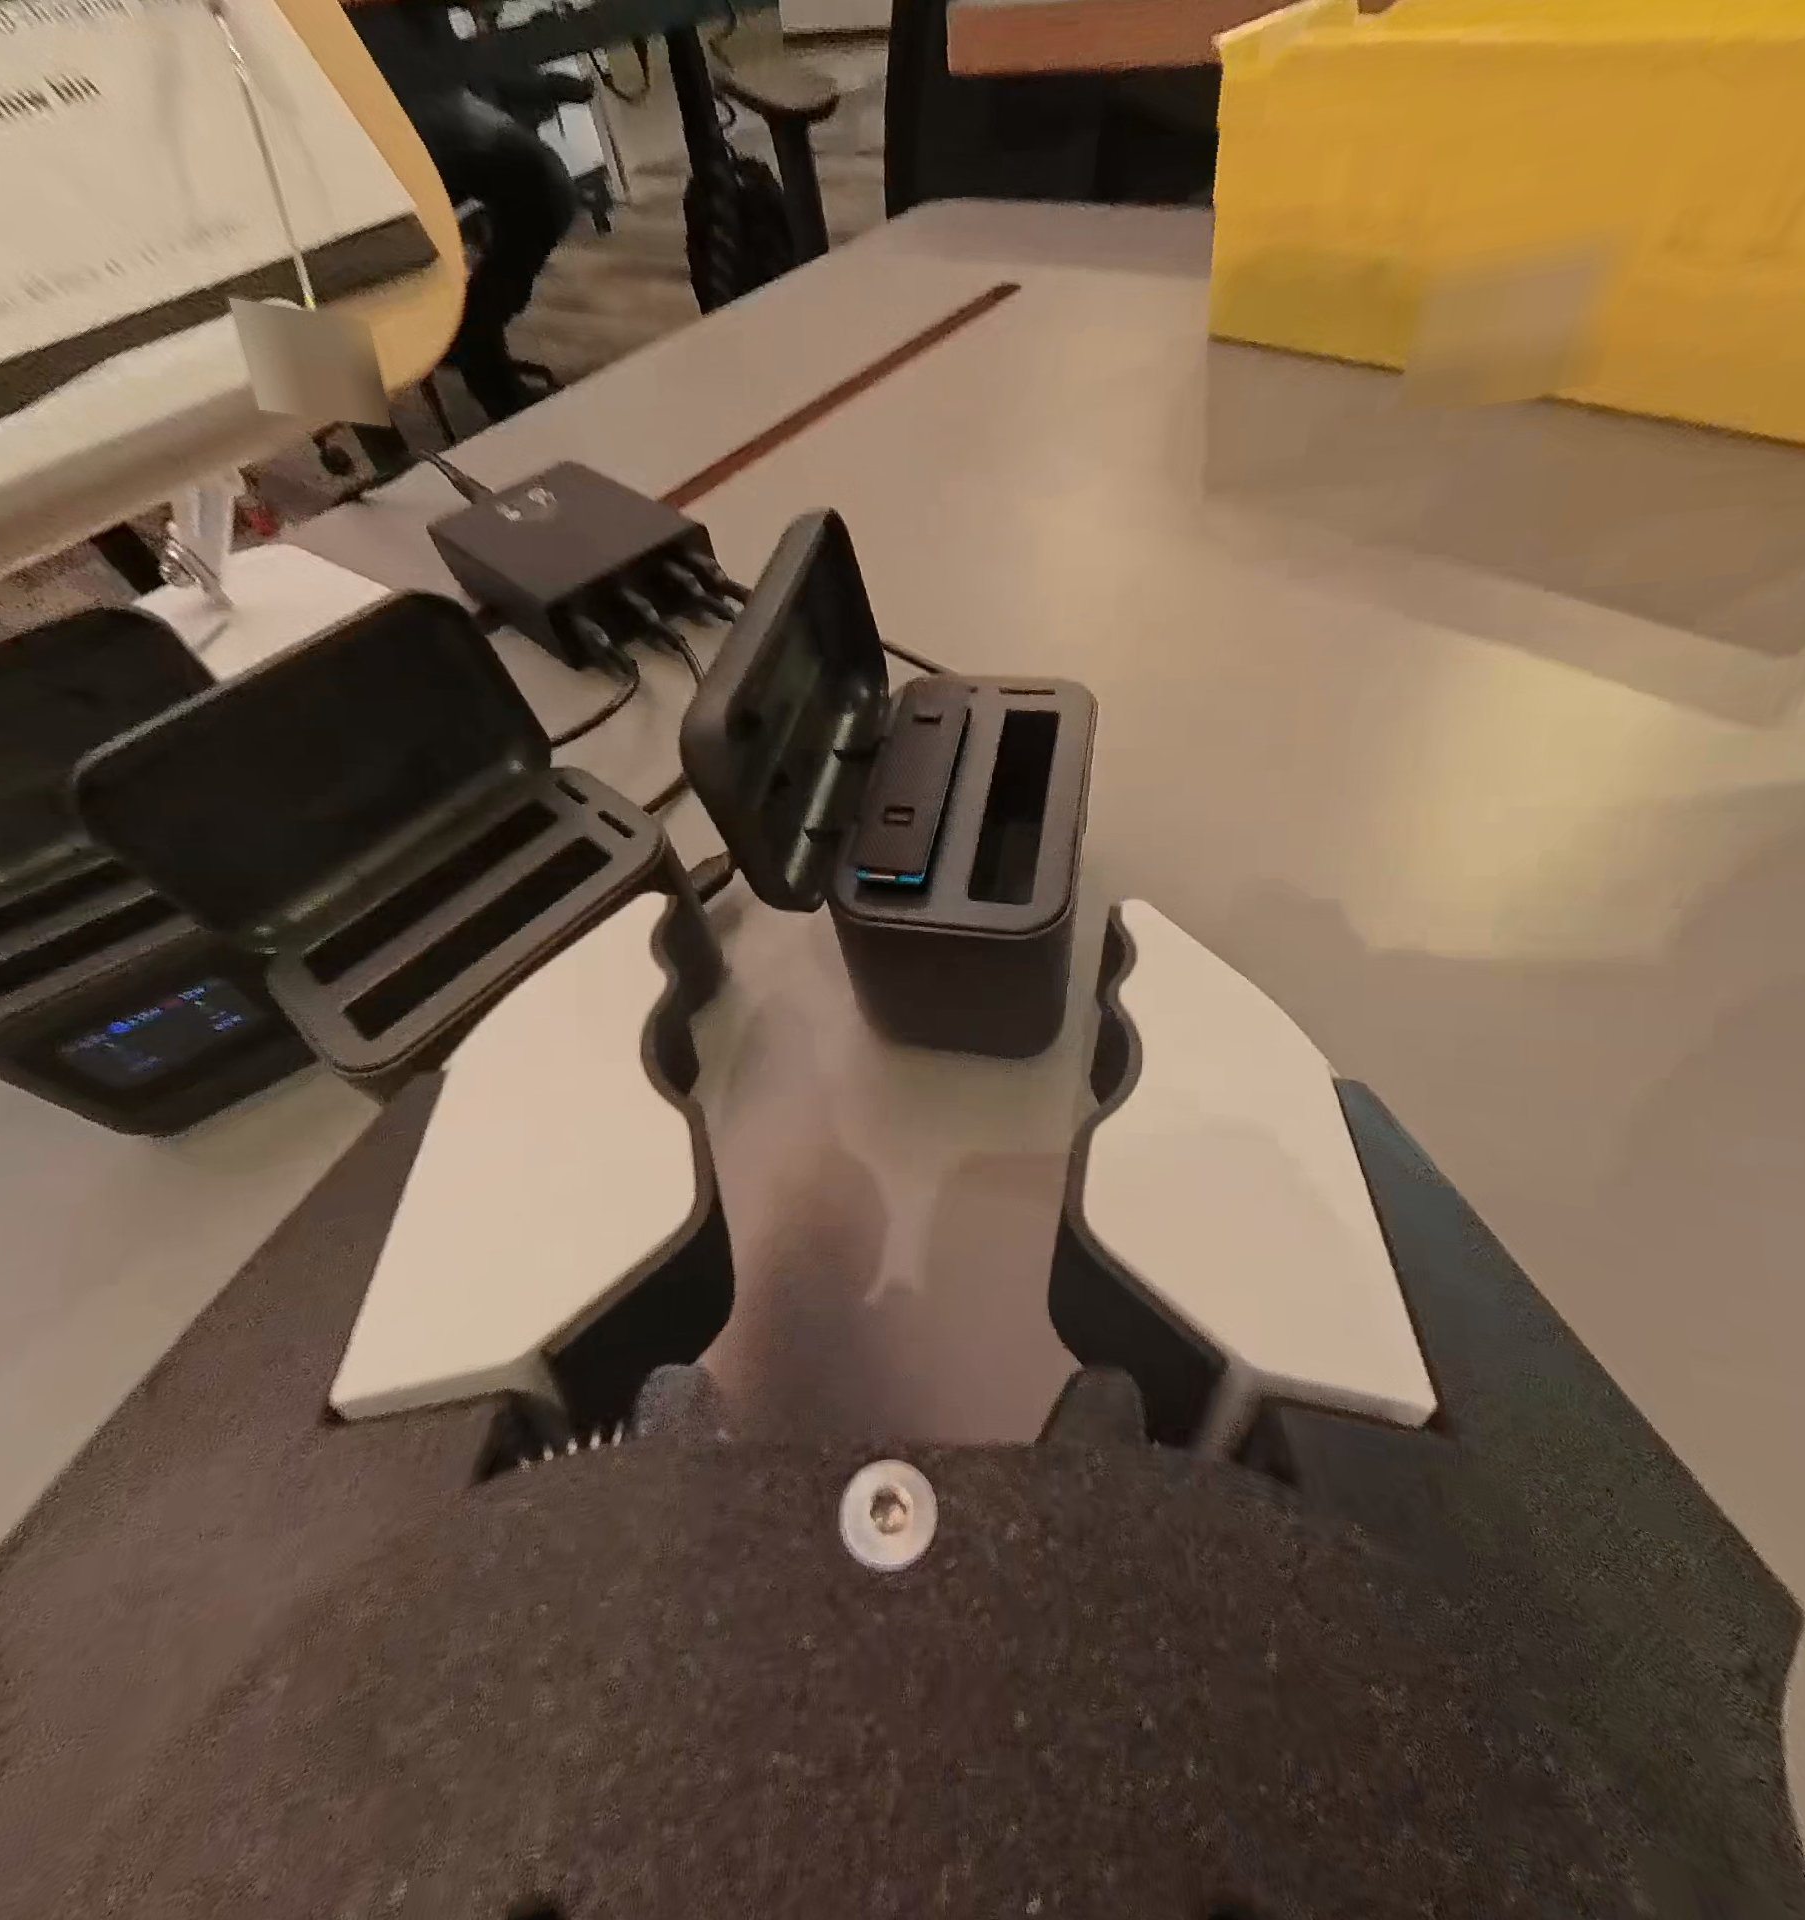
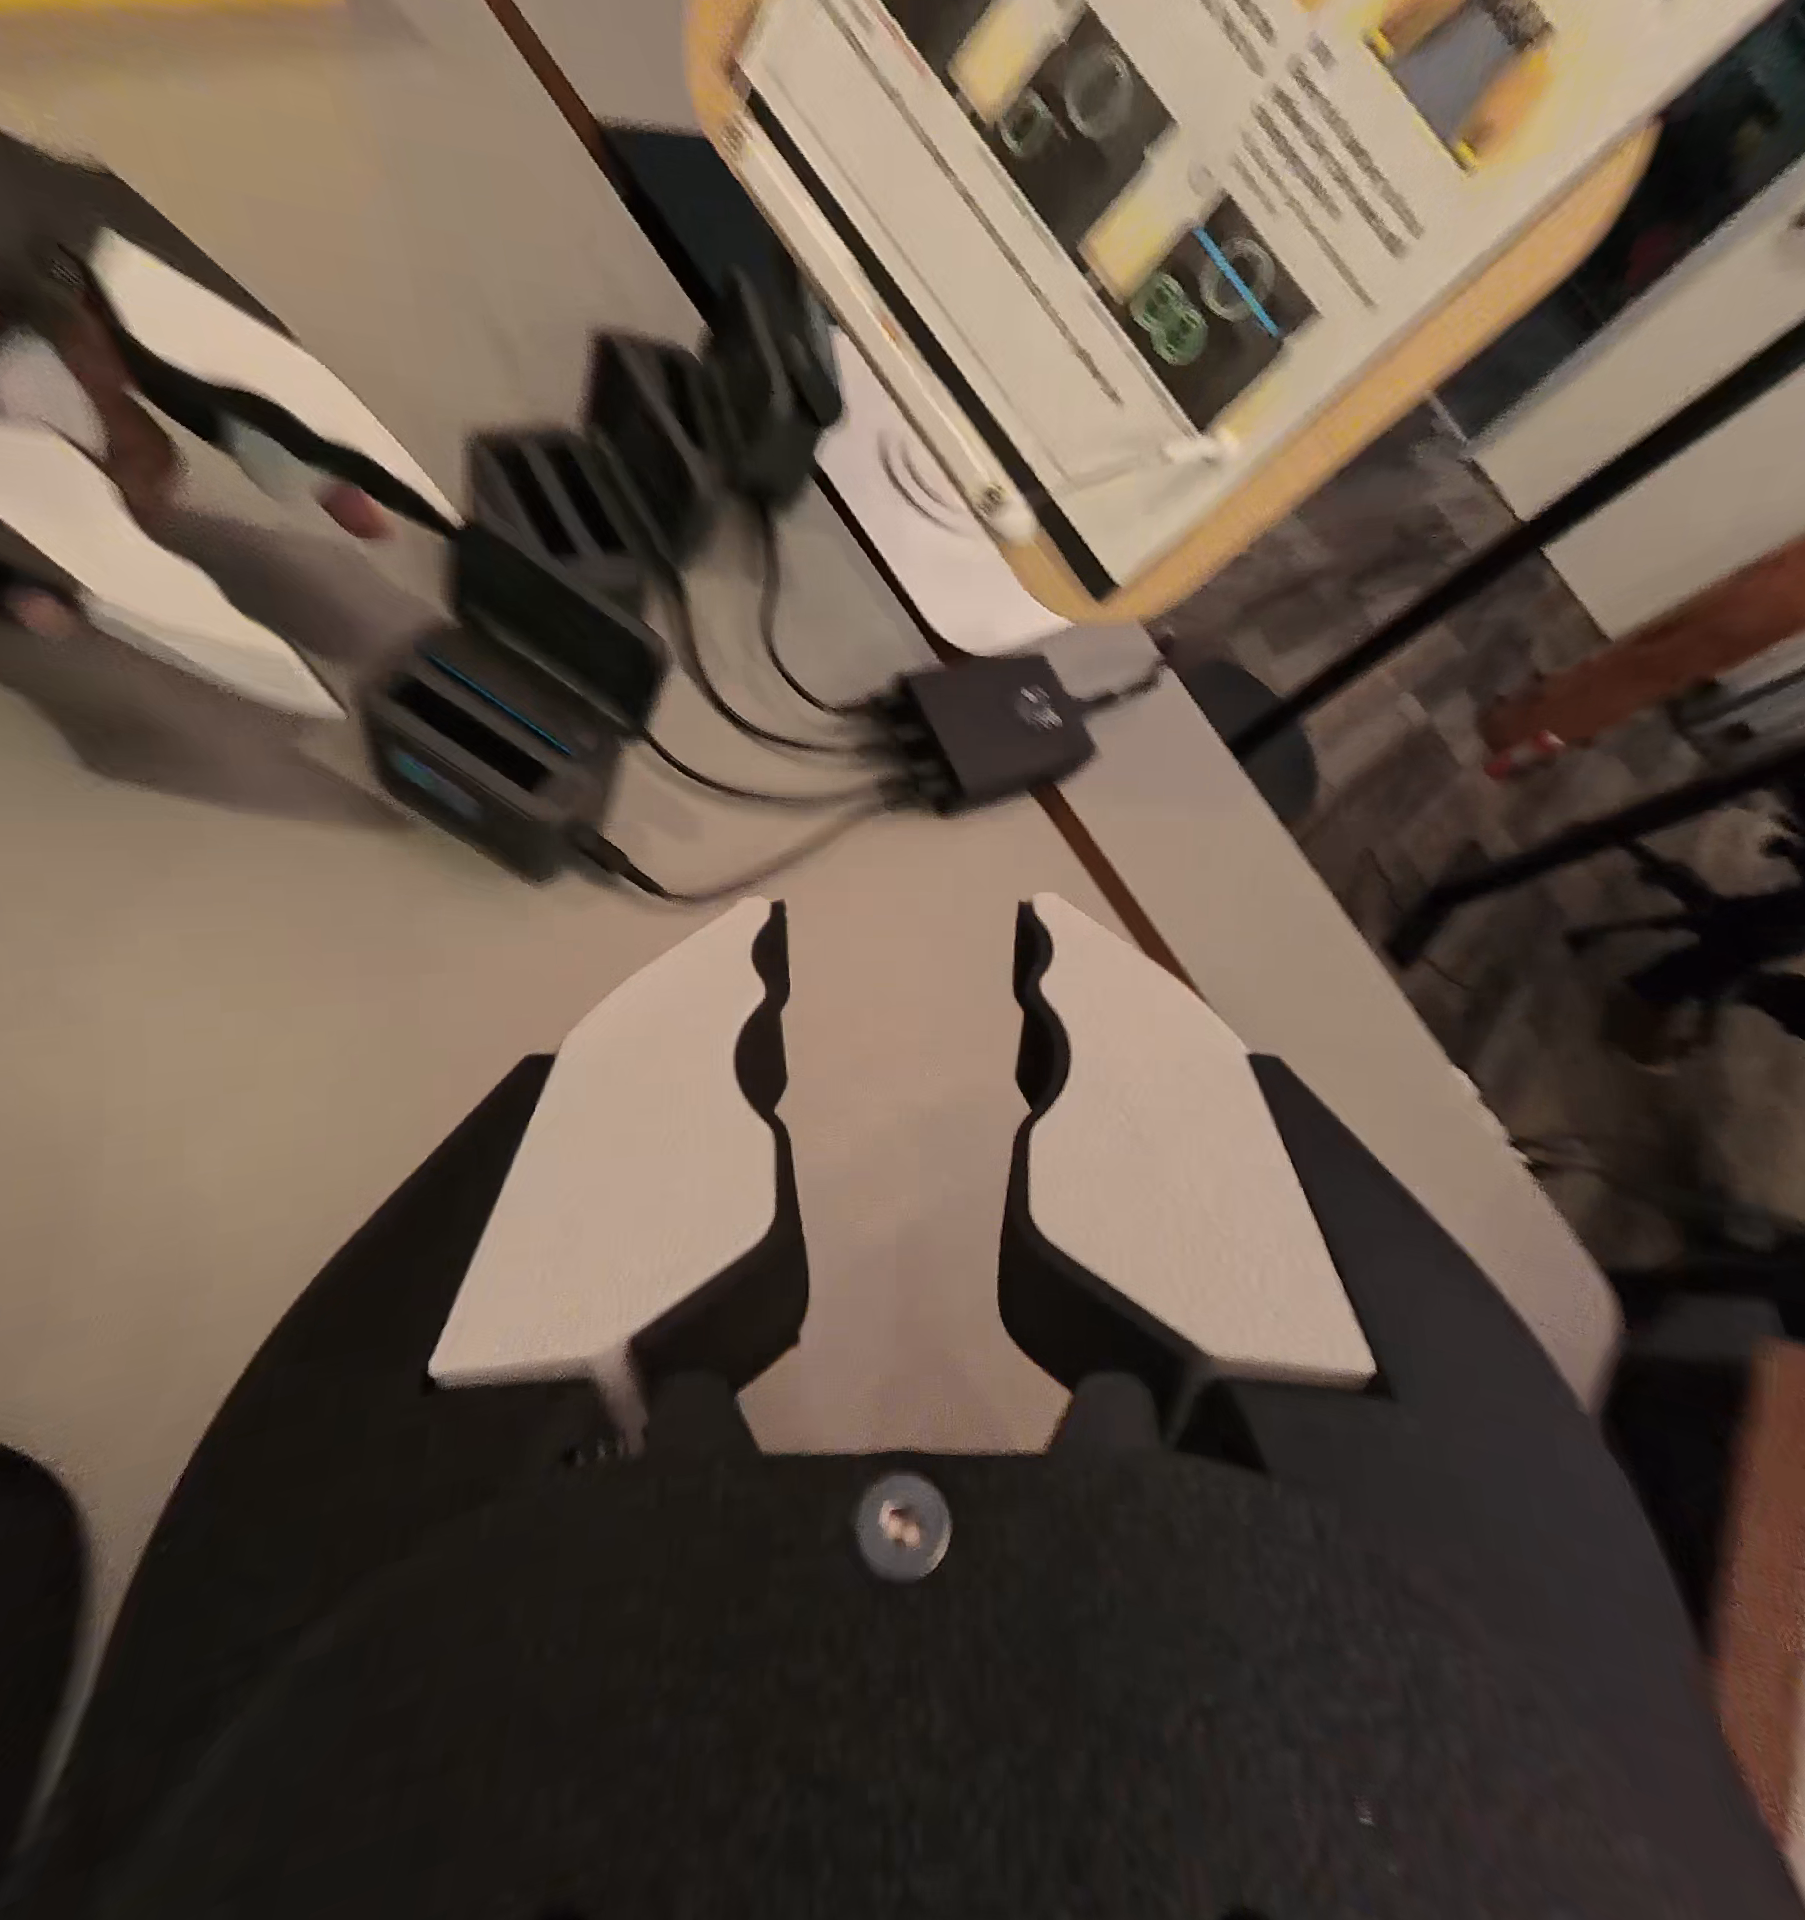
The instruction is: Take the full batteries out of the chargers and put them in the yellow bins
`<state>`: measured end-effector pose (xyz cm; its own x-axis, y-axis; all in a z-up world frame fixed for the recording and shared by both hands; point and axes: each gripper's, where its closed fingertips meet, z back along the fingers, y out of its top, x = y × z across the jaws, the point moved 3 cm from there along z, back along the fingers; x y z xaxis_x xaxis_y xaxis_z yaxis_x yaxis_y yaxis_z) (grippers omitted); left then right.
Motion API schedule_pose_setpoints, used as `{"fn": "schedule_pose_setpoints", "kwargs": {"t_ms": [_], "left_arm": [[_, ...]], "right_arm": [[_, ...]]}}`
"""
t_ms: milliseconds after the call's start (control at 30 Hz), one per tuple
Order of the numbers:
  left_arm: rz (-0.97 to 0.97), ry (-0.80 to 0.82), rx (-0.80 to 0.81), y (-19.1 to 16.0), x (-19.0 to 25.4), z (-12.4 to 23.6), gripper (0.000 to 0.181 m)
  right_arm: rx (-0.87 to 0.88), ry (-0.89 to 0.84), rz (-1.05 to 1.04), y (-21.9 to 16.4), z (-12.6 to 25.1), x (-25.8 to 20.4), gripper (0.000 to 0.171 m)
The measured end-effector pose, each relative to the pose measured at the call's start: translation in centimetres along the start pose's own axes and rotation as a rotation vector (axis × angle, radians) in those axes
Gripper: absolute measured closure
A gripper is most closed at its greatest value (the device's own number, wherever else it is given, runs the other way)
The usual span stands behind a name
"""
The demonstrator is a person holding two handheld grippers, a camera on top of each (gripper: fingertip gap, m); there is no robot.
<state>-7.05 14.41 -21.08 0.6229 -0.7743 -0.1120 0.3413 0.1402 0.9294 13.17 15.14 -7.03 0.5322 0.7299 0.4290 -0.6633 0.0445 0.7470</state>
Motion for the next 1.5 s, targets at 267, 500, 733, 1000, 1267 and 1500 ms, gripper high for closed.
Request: {"fn": "schedule_pose_setpoints", "kwargs": {"t_ms": [267, 500, 733, 1000, 1267, 1500], "left_arm": [[-0.021, -0.037, -0.212, -2.1, 0.6, -2.0, 0.102], [-0.051, -0.045, -0.255, -2.2, 1.1, -2.9, 0.125], [-0.039, -0.042, -0.253, -2.1, 1.6, -2.6, 0.127], [-0.037, -0.006, -0.281, -2.7, 1.2, -1.4, 0.127], [0.012, -0.011, -0.278, -2.8, 1.1, -1.2, 0.127], [0.028, -0.013, -0.267, -2.9, 1.1, -1.3, 0.127]], "right_arm": [[0.158, 0.133, -0.277, 2.1, -5.3, -5.2, 0.128], [0.081, 0.129, -0.427, 1.5, -9.8, -8.1, 0.118], [-0.003, 0.067, -0.499, -0.3, -13.0, -11.3, 0.104], [0.01, 0.024, -0.516, -0.1, -14.6, -13.9, 0.105], [0.013, -0.014, -0.507, 0.3, -15.7, -14.0, 0.113], [0.085, -0.024, -0.517, 0.3, -15.7, -14.0, 0.115]]}}
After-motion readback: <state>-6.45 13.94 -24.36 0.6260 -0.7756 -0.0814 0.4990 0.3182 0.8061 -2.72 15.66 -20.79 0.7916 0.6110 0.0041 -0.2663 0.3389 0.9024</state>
